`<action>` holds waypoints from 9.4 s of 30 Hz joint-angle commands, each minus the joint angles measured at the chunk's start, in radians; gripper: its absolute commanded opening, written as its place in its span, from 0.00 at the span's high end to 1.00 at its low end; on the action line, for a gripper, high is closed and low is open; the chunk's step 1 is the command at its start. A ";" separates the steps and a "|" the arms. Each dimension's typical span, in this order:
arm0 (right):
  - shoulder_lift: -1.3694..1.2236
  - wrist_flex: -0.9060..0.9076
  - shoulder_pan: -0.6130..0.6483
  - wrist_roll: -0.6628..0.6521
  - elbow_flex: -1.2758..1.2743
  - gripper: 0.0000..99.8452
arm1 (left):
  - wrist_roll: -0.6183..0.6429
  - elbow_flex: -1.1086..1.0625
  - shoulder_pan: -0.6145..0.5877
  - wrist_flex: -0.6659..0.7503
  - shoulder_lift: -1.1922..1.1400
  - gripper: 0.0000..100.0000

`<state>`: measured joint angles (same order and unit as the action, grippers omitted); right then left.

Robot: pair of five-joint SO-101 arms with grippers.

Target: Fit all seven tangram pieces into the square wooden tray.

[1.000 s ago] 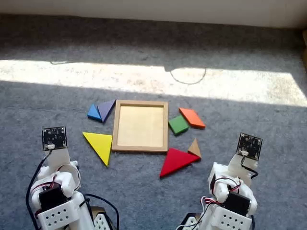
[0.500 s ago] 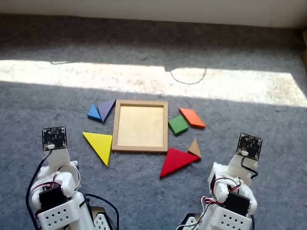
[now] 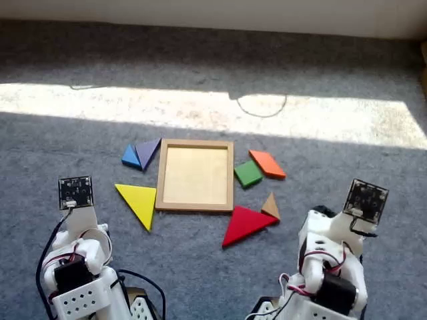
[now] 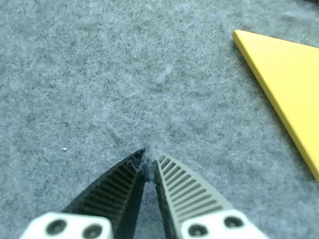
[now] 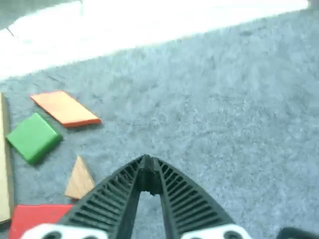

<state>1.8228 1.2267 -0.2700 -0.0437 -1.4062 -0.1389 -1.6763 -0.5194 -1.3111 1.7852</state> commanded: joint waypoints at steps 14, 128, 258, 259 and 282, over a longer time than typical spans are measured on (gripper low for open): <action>-0.318 0.085 0.257 0.094 0.469 1.00 | -0.002 -0.021 -0.015 -0.008 0.031 0.99; -1.623 -0.041 0.673 0.810 0.753 0.57 | -0.002 -0.021 -0.015 -0.008 0.031 0.99; -1.483 -0.051 0.750 0.746 0.707 0.60 | -0.002 -0.021 -0.015 -0.008 0.031 0.99; -1.469 -0.047 0.774 0.749 0.688 0.57 | -0.002 -0.021 -0.015 -0.008 0.031 0.99; -1.759 -0.168 0.828 0.753 0.639 0.56 | -0.002 -0.021 -0.015 -0.008 0.031 0.99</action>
<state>0.0736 1.0656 0.5478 0.7112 -0.7756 -0.1389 -1.6763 -0.5194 -1.3111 1.7852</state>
